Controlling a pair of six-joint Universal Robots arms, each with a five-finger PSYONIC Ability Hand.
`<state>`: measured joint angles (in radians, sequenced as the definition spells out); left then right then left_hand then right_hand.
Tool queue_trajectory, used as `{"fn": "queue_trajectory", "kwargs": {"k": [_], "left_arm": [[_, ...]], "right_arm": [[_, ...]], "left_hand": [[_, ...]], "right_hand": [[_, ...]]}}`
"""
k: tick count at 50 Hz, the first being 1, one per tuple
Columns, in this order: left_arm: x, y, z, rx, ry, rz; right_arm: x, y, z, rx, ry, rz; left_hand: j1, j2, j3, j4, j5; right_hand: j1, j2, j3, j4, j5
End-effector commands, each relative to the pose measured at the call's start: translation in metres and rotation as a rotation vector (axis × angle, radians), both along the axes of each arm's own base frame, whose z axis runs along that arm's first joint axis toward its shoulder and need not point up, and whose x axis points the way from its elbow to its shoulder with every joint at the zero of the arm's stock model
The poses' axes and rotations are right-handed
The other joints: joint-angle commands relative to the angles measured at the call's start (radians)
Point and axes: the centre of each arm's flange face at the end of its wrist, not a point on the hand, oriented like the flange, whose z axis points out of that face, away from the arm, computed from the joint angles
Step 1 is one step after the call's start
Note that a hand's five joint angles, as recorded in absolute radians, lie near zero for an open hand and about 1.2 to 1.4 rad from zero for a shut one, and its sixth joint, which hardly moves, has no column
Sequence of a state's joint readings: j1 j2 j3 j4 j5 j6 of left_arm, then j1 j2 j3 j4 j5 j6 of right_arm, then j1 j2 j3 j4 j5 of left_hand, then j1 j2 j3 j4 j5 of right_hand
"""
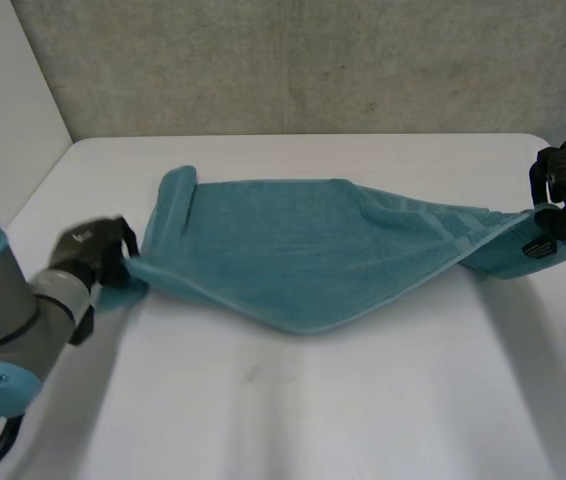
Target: Fold the laundry
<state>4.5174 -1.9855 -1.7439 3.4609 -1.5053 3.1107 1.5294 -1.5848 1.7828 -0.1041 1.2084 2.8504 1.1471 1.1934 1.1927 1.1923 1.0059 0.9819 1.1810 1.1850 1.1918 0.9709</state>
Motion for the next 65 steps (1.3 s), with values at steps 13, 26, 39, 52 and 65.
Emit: {"fn": "queue_trajectory", "kwargs": {"k": [13, 26, 39, 52, 65], "left_arm": [[0.029, 0.067, 0.127, -0.363, -0.335, -0.002], [0.027, 0.05, 0.059, -0.115, -0.463, -0.129], [-0.024, -0.047, 0.096, -0.418, -0.594, -0.185], [-0.038, -0.067, 0.285, -1.219, -0.287, 0.087], [-0.037, -0.072, 0.168, -0.829, -0.282, -0.023]], "right_arm": [[-0.012, 0.039, 0.025, 0.155, 0.392, 0.09], [-0.015, 0.025, -0.043, 0.439, 0.57, 0.239], [0.033, -0.077, 0.04, -0.037, 0.502, 0.029], [0.031, -0.086, 0.2, -0.8, 0.171, -0.199], [0.041, -0.081, 0.09, -0.439, 0.247, -0.053]], "left_hand": [[0.249, 0.203, 0.204, 0.204, 0.216], [0.249, 0.203, 0.204, 0.204, 0.216], [0.249, 0.203, 0.204, 0.204, 0.216], [0.249, 0.203, 0.204, 0.204, 0.216], [0.249, 0.203, 0.204, 0.204, 0.216]], "right_hand": [[0.414, 0.215, 0.211, 0.204, 0.251], [0.414, 0.215, 0.211, 0.204, 0.251], [0.414, 0.215, 0.211, 0.204, 0.251], [0.414, 0.215, 0.211, 0.204, 0.251], [0.414, 0.215, 0.211, 0.204, 0.251]]}}
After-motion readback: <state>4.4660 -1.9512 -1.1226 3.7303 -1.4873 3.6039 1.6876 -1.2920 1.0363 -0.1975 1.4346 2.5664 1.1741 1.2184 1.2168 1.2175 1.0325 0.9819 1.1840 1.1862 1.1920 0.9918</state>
